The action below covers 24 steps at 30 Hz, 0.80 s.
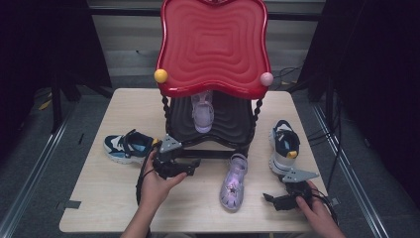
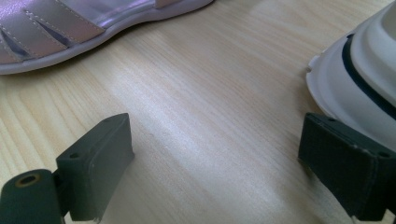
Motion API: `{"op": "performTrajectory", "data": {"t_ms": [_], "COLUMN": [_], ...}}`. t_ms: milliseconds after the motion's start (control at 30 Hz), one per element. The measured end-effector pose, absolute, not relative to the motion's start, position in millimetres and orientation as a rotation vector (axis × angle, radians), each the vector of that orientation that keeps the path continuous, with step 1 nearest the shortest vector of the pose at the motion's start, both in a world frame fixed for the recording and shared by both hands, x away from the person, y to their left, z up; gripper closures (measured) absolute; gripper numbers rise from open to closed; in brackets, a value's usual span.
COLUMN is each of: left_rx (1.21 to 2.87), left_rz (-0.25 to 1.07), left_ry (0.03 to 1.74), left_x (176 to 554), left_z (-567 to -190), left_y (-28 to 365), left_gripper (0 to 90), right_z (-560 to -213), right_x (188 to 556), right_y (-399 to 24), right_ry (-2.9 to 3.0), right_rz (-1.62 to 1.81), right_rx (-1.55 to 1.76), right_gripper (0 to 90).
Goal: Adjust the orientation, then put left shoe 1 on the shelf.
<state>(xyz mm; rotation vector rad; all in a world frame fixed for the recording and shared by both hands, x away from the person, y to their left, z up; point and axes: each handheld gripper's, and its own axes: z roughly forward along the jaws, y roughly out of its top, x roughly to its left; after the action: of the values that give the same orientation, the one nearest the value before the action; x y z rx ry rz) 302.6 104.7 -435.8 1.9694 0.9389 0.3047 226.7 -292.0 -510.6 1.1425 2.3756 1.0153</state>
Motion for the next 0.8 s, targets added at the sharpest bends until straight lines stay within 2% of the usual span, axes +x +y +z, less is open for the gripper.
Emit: {"op": "performTrajectory", "data": {"t_ms": [800], "left_rx": [2.097], "left_rz": [0.253], "left_ry": [0.903], "left_x": [291.3], "left_z": [-474.9], "left_y": [117.7], "left_gripper": [18.0], "right_z": [-510.5], "right_x": [226.6], "right_y": [-292.1], "right_ry": [2.376], "right_rz": [1.015], "right_rx": [1.141], "right_gripper": [9.3]}}
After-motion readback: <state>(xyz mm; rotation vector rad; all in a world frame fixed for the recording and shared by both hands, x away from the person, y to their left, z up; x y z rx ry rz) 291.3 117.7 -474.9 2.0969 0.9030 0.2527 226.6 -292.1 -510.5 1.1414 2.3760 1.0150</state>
